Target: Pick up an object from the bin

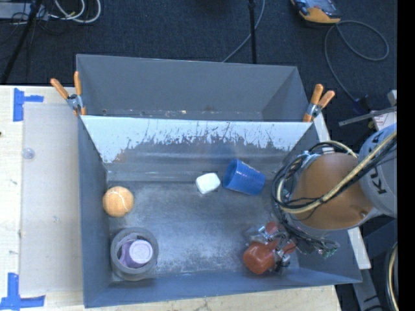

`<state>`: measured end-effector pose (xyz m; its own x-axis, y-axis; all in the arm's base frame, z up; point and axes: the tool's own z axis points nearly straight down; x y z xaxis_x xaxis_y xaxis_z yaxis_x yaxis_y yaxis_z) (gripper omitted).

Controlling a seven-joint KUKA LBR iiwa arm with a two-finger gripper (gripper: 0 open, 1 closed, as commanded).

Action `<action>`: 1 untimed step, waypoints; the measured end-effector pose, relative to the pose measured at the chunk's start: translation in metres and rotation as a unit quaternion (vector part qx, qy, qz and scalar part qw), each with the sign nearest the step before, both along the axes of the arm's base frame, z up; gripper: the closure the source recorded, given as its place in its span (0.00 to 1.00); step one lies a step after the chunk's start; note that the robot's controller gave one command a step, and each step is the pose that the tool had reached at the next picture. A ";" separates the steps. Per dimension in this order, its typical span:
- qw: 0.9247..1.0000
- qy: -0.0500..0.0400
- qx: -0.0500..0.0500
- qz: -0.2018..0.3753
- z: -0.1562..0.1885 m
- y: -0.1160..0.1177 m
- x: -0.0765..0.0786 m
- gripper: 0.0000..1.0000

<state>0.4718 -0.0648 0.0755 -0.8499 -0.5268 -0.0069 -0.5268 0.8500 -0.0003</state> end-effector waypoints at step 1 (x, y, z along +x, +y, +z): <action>1.000 0.004 0.000 0.000 0.020 0.001 -0.002 1.00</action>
Offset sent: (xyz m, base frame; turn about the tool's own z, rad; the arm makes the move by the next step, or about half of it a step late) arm 0.0003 -0.0001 0.0856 0.0000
